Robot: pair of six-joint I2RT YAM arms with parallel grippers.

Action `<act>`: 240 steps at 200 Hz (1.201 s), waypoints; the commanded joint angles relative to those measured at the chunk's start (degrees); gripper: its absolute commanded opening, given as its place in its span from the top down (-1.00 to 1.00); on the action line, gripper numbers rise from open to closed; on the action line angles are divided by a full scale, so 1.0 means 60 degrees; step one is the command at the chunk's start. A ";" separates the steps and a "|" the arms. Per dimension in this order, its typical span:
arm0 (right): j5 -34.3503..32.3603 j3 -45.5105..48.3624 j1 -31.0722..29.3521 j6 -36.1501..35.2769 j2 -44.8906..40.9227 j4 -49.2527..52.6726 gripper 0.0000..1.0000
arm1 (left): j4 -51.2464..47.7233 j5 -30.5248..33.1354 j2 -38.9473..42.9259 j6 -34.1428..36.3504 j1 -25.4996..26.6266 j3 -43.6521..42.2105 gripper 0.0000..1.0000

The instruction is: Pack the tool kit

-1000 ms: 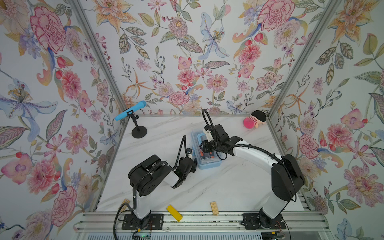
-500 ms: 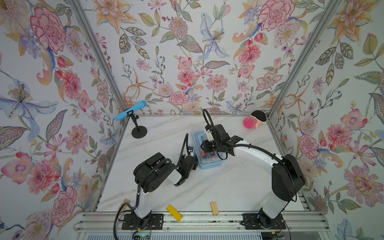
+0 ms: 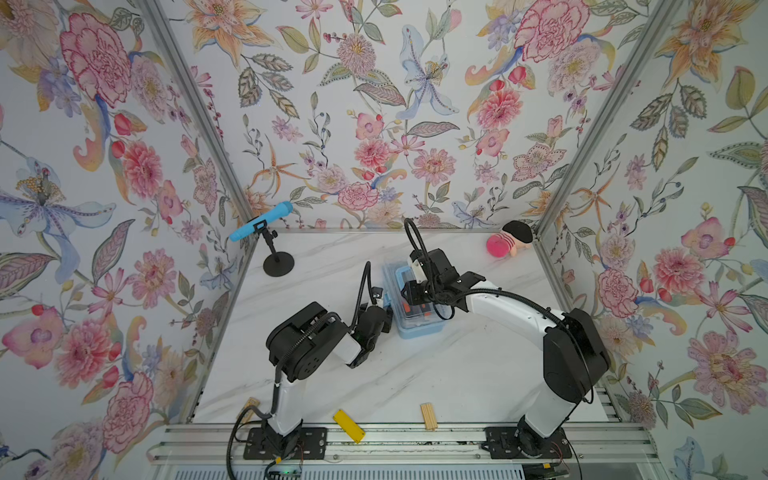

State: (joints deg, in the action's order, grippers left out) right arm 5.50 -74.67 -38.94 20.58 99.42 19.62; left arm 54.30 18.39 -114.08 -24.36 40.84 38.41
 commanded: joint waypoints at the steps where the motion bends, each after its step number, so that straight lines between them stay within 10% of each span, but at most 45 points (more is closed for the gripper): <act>1: 0.0223 0.0362 -0.0235 0.0165 0.0436 0.1989 0.20 | 0.0559 -0.0084 0.0186 0.0187 -0.0137 0.0134 -0.25; 240: 0.0350 0.0418 -0.0441 0.0275 0.0442 0.1814 0.23 | 0.0197 -0.0257 0.2012 -0.0626 -0.0185 -0.0479 -0.23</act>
State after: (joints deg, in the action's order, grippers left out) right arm 3.62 -74.94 -39.79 20.62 99.48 19.86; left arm 53.63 18.70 -104.81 -25.34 39.79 35.51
